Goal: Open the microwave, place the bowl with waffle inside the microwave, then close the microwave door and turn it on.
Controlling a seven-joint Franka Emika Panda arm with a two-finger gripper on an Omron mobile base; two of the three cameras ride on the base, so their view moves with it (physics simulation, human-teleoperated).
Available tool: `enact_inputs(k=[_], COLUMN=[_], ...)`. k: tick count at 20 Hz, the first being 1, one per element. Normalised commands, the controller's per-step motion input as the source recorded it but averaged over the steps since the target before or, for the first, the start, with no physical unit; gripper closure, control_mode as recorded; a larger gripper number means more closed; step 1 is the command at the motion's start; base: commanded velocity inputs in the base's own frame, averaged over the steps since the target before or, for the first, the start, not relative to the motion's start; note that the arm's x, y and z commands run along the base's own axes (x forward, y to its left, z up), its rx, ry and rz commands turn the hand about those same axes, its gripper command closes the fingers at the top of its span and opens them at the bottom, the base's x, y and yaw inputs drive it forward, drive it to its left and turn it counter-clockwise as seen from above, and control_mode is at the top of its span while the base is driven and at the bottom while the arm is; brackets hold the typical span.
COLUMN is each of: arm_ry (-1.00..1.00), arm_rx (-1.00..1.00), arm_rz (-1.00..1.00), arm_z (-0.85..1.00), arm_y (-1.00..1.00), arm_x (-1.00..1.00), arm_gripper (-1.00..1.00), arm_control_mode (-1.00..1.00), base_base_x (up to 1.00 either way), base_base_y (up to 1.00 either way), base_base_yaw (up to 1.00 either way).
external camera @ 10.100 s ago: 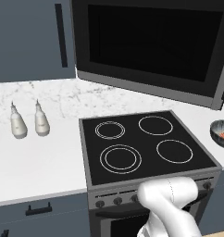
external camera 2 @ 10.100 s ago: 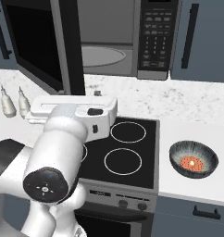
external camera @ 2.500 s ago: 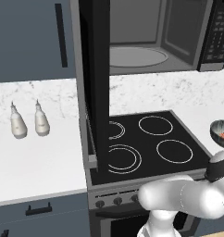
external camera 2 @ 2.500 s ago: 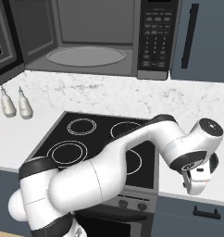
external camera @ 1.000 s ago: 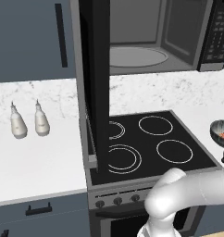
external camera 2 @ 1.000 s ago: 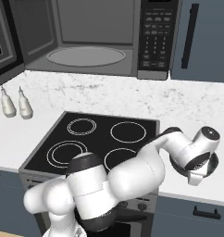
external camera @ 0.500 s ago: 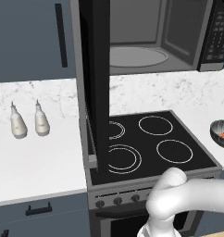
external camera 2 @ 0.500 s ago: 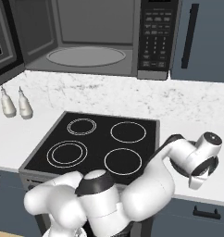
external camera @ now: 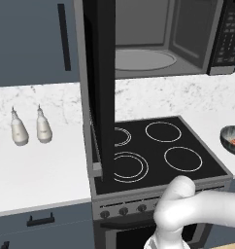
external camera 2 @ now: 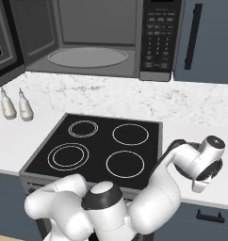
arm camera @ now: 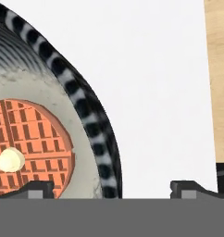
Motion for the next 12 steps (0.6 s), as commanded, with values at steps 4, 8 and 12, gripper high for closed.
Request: enact_inputs(k=[4, 8, 12], arm_ry=[0.0, 0.0, 0.0], arm_rx=[0.0, 0.0, 0.0], arm_rz=[0.0, 0.0, 0.0], arm_z=[-0.02, 0.0, 0.0], arm_y=[0.0, 0.0, 0.0], arm_x=[0.01, 0.0, 0.0], arm_gripper=[-1.0, -1.0, 1.0], arm_control_mode=[-1.0, -1.0, -1.0], base_base_x=[0.0, 0.0, 0.0], base_base_y=[0.0, 0.0, 0.0], base_base_yaw=[0.0, 0.0, 0.0])
